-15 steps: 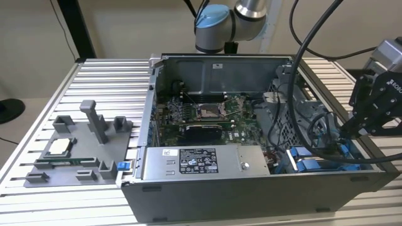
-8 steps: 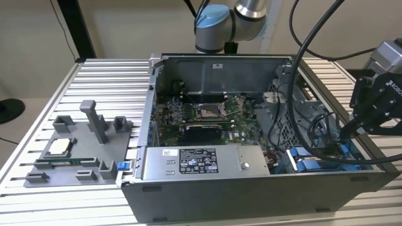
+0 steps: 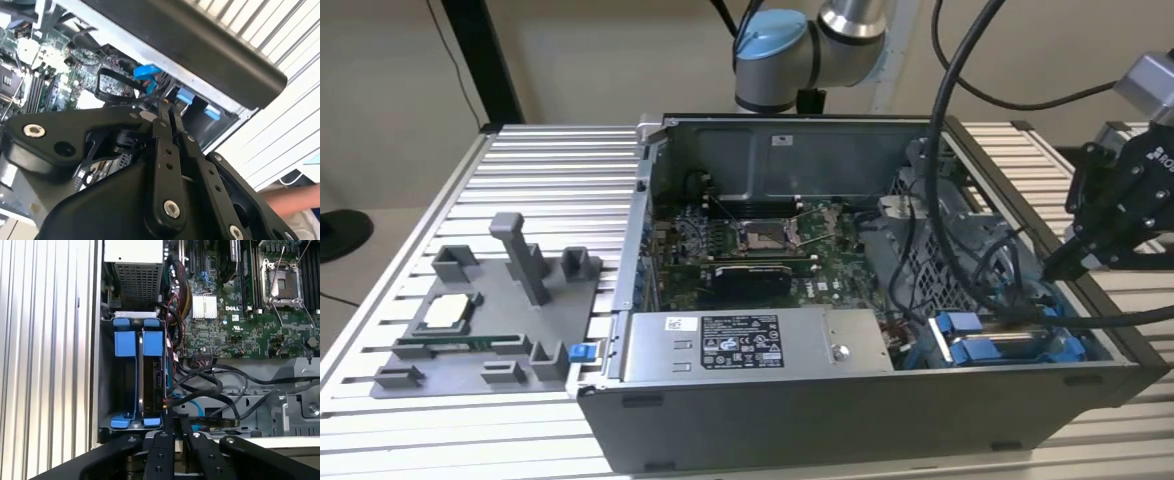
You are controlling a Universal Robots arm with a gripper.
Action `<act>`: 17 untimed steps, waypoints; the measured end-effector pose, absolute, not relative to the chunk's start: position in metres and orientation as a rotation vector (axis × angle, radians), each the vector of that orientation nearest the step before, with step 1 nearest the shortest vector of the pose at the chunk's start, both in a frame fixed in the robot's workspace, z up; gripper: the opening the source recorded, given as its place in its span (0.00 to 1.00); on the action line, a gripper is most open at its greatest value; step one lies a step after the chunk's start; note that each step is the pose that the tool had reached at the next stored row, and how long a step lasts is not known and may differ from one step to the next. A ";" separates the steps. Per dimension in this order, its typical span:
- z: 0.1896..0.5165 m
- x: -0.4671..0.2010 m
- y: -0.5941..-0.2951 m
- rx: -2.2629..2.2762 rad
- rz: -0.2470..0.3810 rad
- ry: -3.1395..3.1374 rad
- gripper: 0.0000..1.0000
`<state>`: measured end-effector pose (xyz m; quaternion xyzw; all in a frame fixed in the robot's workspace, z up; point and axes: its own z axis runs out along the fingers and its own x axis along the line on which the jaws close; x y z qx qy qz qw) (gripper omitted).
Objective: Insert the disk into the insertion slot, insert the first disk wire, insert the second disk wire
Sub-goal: 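Insert the second disk wire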
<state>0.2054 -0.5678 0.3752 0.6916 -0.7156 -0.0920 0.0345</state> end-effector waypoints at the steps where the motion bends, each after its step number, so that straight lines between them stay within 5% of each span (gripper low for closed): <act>1: 0.376 0.202 -0.568 2.127 -0.283 -2.200 0.00; 11: 0.378 0.163 -0.577 2.137 -0.265 -2.209 0.00; 17: 0.378 0.159 -0.578 2.195 -0.169 -2.256 0.00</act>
